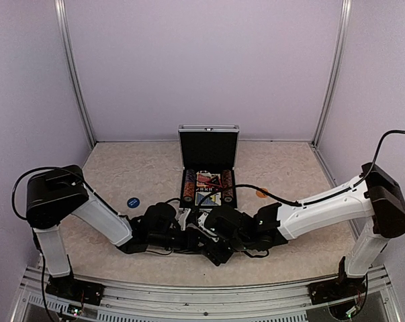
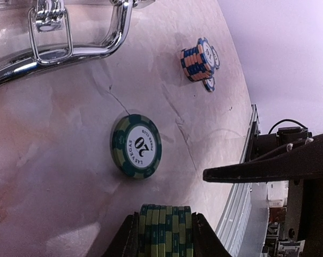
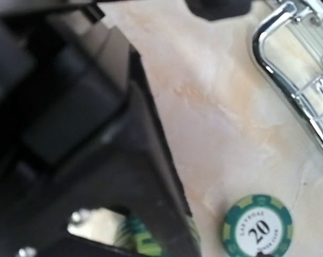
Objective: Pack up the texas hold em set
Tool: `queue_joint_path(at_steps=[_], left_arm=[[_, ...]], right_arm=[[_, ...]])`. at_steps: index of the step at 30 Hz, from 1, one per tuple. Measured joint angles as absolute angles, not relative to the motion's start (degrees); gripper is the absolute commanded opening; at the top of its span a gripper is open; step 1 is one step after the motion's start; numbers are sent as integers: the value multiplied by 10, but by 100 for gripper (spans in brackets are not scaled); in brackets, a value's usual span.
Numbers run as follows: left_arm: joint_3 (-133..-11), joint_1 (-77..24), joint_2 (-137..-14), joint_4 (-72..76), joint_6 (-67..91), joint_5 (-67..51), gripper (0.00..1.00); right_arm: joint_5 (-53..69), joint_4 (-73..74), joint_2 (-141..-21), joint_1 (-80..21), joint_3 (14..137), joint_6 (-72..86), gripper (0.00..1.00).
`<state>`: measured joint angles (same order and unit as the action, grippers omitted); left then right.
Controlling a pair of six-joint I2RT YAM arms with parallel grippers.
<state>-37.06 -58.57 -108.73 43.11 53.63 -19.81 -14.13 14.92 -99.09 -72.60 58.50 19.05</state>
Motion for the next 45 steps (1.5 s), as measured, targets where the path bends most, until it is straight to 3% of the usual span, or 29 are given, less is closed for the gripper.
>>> queue_joint_path(at_steps=[7, 20, 45], left_arm=[[-371, -584, -1079, 416, 524, -196, 0], [-419, -575, -1026, 325, 419, -171, 0], [-725, -526, -1039, 63, 41, -191, 0]], right_arm=[[-138, 147, -955, -726, 556, 191, 80], [-161, 143, -725, -726, 461, 213, 85], [-310, 191, -591, -726, 396, 296, 86]])
